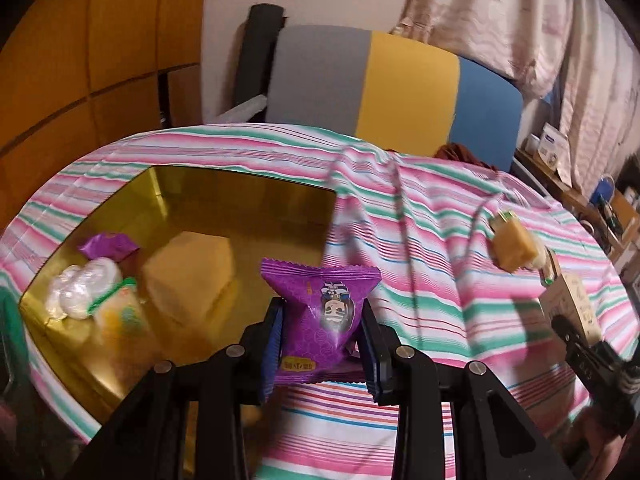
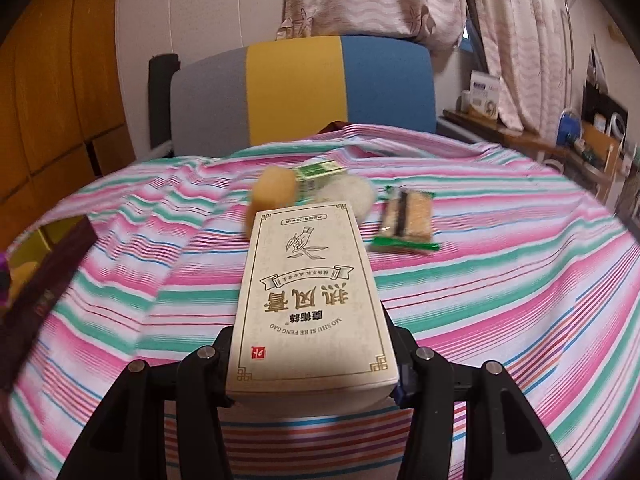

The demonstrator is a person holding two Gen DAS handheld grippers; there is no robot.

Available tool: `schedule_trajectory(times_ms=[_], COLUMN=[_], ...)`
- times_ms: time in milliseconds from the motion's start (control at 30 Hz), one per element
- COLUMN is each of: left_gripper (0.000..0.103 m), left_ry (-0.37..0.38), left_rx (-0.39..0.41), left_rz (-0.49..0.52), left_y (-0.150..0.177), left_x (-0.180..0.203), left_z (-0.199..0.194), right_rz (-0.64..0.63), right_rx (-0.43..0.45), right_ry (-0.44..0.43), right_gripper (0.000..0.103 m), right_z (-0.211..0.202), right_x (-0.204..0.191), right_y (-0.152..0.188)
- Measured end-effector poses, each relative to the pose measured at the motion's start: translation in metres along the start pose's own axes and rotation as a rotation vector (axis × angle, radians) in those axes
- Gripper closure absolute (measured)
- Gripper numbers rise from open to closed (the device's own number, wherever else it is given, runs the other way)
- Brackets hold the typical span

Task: Organize objects
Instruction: 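Carry the purple candy and cream box to the gold tray and release both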

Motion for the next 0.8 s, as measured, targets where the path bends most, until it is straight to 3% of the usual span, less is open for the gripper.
schedule_trajectory(times_ms=[167, 467, 633, 800], left_gripper=[0.068, 0.068, 0.068, 0.068], left_ry=[-0.04, -0.179, -0.214, -0.213], left_rx=[0.013, 0.047, -0.015, -0.07], left_rz=[-0.06, -0.108, -0.122, -0.116], left_y=[-0.012, -0.036, -0.035, -0.027], left_x=[-0.042, -0.138, -0.175, -0.18], left_z=[0.0, 0.013, 0.037, 0.058], right_rz=[0.073, 0.041, 0.002, -0.012], right_rx=[-0.006, -0.005, -0.025, -0.046], right_ry=[-0.116, -0.353, -0.445, -0.494], right_gripper=[0.05, 0.05, 0.05, 0.05], right_z=[-0.007, -0.027, -0.032, -0.033], right_x=[-0.051, -0.169, -0.228, -0.264], right_y=[-0.003, -0.025, -0.028, -0.024])
Point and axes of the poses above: each gripper's, at about its wrist camera, not at the fingertips, and z roughly the way its jaws point, x to its right, y to its underside, the point moved 9 cm from there along z, roughly the way its jaws point, and after that the axes turned 13 degrees about x, right-handed, at the moved point
